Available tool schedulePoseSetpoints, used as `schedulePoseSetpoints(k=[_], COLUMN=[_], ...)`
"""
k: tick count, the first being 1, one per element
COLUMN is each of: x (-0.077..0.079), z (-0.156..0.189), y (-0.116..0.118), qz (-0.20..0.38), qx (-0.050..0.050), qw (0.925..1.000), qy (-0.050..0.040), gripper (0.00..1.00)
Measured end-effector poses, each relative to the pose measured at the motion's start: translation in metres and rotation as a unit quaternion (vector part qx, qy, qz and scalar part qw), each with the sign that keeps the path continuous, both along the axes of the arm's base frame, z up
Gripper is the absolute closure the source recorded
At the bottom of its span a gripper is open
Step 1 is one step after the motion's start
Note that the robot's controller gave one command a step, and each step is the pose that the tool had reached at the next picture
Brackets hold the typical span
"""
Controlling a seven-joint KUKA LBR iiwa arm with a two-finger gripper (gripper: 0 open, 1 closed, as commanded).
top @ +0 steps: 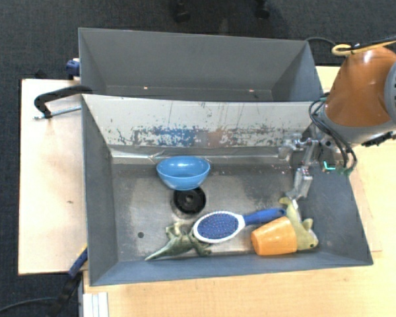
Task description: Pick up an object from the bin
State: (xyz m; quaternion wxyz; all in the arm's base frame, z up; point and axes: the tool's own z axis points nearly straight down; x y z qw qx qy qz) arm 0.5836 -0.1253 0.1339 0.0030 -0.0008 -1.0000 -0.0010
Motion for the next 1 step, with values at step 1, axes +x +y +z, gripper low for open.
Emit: schedulePoseSetpoints(k=[1], x=[-0.055], z=[-0.0637], y=[0.0054], qz=[0.154], qx=[0.0], qw=[0.988], qy=[-0.0041], gripper=[0.0])
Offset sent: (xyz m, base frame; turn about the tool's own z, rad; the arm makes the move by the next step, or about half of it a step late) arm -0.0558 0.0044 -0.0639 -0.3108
